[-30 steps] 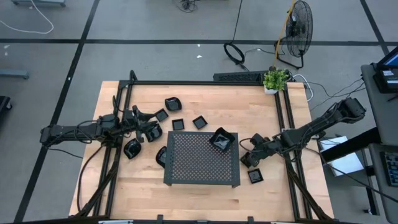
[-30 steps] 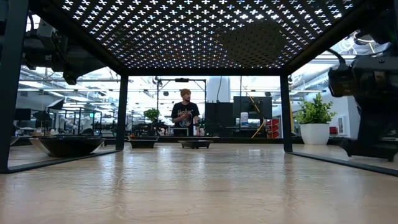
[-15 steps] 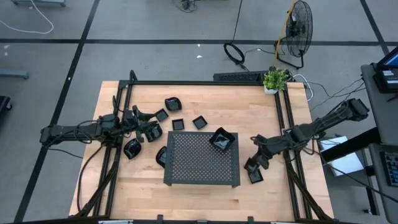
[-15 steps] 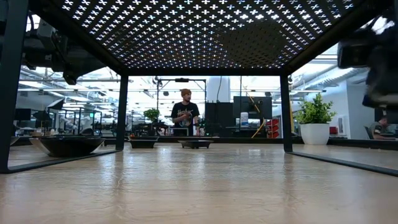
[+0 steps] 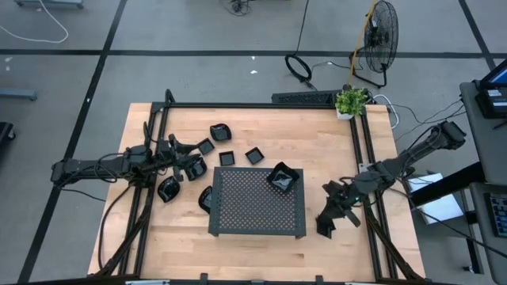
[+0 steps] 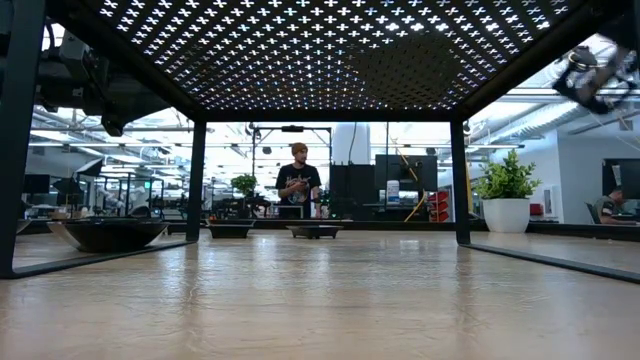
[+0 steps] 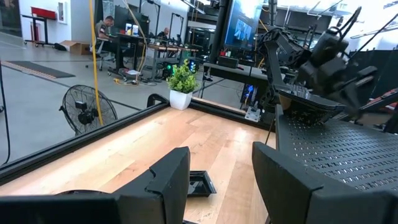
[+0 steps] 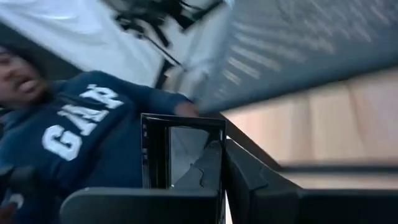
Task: Pick & Place Mini shaped plates
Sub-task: Put the black square plate on the shelf
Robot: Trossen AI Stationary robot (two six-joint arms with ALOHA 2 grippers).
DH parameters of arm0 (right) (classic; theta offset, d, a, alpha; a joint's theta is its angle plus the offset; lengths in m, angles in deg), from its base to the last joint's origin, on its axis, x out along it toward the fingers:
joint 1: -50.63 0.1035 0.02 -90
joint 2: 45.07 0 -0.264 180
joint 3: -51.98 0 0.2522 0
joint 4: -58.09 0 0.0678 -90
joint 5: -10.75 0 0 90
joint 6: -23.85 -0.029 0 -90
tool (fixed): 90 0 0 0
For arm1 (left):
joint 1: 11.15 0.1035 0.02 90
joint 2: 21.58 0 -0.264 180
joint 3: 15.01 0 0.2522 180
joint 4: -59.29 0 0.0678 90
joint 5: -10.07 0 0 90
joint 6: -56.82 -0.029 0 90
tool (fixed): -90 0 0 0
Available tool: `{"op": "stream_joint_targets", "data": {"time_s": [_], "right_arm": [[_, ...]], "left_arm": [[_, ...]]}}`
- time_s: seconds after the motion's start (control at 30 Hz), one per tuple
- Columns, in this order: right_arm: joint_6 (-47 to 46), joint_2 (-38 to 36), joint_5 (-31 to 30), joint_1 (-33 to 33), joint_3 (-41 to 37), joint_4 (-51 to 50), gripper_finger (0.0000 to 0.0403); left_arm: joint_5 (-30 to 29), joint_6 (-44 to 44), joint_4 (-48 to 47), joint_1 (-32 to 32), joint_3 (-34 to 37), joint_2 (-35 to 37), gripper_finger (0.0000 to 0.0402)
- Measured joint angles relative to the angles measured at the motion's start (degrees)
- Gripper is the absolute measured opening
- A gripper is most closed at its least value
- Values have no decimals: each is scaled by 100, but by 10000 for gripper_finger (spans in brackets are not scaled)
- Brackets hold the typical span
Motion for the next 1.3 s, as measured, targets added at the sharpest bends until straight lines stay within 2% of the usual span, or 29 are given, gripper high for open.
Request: {"op": "stream_joint_targets", "data": {"time_s": [0.17,0.3,0.47,0.63,0.83,0.93,1.3], "right_arm": [[1255,272,-312,108,0,1741,0],[2389,782,137,106,4,3009,0],[2792,1732,-154,-10,209,3830,0],[2286,2526,-483,-336,1091,3245,0],[2067,3210,-1145,-511,2480,716,0],[2061,3411,-1614,-514,2864,-30,0],[2161,3492,-1636,-499,2914,-123,5]], "left_arm": [[0,0,0,2,0,0,177],[0,0,0,1,0,2,177],[0,0,0,0,-2,0,177],[0,0,0,0,-1,0,177],[0,0,2,0,0,2,177],[0,-1,1,0,-1,1,177],[0,-2,0,1,-2,2,177]]}}
